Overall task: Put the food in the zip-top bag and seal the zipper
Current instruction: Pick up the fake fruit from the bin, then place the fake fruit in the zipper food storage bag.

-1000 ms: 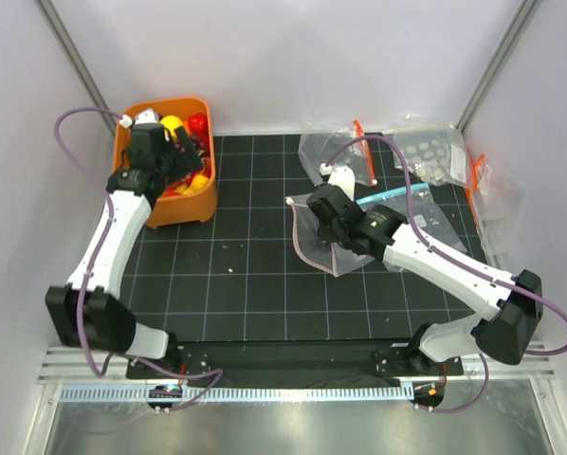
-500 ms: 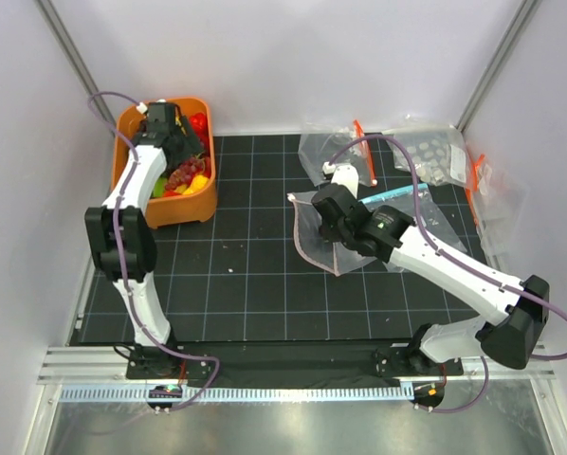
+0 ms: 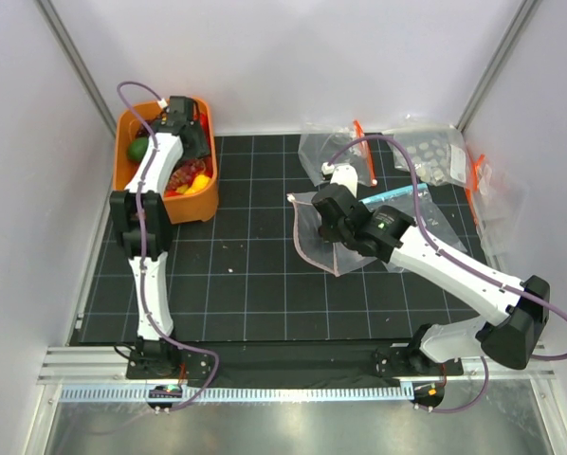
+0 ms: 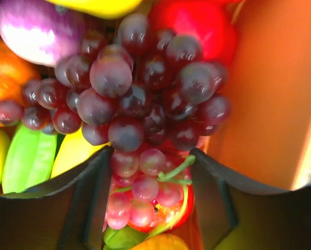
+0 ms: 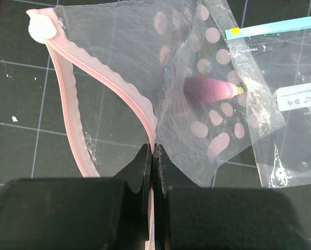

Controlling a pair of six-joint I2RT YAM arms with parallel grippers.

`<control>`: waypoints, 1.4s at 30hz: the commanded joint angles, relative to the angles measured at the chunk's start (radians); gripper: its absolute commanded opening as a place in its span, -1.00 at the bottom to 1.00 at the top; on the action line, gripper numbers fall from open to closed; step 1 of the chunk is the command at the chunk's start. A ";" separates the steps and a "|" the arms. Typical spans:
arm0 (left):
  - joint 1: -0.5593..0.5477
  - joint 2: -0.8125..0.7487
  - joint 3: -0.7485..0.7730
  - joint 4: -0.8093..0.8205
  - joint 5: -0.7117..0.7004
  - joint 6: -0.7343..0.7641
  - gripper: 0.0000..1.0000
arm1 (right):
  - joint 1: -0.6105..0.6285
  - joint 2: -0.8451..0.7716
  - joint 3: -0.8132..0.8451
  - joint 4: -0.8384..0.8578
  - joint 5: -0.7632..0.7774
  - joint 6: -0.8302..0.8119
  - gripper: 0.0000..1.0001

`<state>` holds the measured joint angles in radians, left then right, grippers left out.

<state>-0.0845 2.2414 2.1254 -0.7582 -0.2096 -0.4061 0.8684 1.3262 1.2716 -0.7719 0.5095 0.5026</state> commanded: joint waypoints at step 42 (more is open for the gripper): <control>-0.164 -1.012 -0.645 0.210 0.315 -0.141 -0.96 | 0.001 0.013 0.130 0.002 -0.058 -0.033 -0.99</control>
<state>-0.2333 1.2926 1.4975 -0.6159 -0.0124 -0.4828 0.8684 1.3357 1.3636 -0.7849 0.4782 0.4801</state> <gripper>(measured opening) 0.063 0.048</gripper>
